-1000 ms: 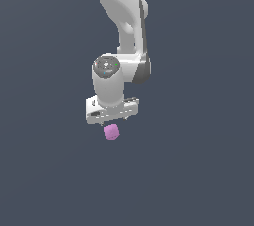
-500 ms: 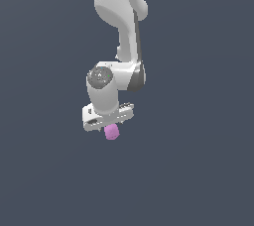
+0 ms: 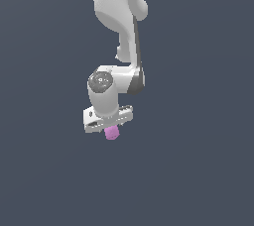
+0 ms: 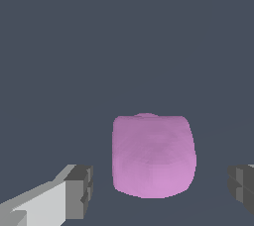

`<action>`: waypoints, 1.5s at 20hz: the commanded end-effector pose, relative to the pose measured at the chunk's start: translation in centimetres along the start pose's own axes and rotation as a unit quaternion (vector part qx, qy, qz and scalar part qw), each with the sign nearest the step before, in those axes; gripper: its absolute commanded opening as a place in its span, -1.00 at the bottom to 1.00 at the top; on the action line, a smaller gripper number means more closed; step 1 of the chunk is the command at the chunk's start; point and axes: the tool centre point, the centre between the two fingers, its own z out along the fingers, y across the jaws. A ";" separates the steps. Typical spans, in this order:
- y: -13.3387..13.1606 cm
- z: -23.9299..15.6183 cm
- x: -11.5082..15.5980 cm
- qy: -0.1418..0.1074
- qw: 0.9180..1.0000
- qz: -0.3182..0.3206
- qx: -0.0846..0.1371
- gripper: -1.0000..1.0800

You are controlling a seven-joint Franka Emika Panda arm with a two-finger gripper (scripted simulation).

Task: Pick up the object and move it to a goal position.

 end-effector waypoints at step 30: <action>-0.9 1.6 -0.2 0.000 1.000 -0.001 0.000 -1.00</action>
